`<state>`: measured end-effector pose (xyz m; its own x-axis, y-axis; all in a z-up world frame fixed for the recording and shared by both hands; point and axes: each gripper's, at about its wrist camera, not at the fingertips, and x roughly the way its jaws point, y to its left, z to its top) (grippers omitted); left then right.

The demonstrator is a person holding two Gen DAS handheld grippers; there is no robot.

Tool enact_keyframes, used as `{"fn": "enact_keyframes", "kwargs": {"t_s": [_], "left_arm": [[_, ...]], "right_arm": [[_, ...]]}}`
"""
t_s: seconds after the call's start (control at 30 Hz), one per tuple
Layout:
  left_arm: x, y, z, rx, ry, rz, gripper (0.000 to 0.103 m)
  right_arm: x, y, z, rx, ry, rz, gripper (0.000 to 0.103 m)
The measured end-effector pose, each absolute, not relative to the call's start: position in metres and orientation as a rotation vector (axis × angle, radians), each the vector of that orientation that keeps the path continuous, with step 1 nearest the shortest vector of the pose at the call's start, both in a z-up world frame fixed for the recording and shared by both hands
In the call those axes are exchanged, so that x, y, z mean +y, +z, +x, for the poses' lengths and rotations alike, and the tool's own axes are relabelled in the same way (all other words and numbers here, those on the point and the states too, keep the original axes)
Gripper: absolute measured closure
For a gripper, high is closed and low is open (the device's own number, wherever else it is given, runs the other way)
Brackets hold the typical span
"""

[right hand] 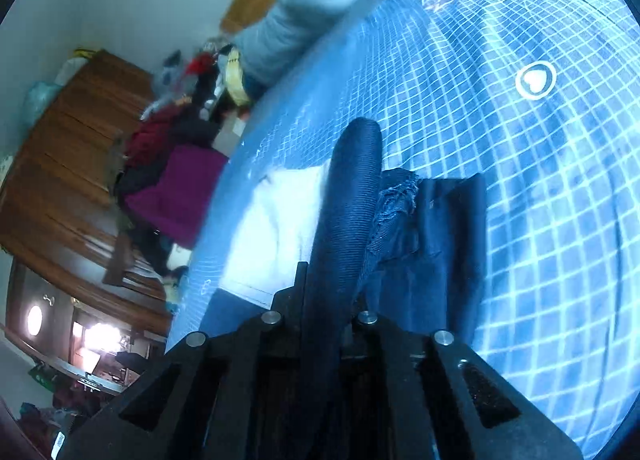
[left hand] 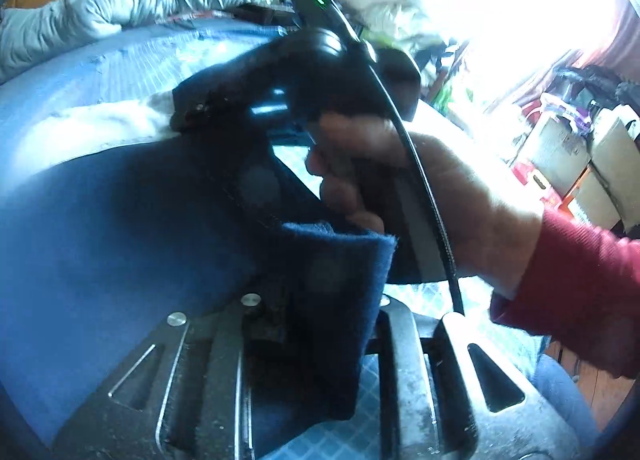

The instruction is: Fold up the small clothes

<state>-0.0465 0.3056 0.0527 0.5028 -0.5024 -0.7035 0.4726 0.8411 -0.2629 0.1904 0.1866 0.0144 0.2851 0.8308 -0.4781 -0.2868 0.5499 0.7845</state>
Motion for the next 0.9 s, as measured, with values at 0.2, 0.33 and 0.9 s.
{"fn": "enact_keyframes", "kwargs": {"t_s": [0.2, 0.33, 0.9], "left_arm": [[0.307, 0.052, -0.053, 0.921, -0.584, -0.011, 0.060], [0.336, 0.092, -0.119, 0.816, -0.614, 0.042, 0.045], [0.447, 0.067, -0.131, 0.809, -0.196, 0.026, 0.056]], "right_arm": [[0.172, -0.005, 0.199, 1.129, 0.804, 0.640, 0.073], [0.142, 0.036, 0.165, 1.059, 0.814, 0.558, 0.050], [0.127, 0.084, -0.003, 0.955, 0.779, 0.431, 0.027]]}}
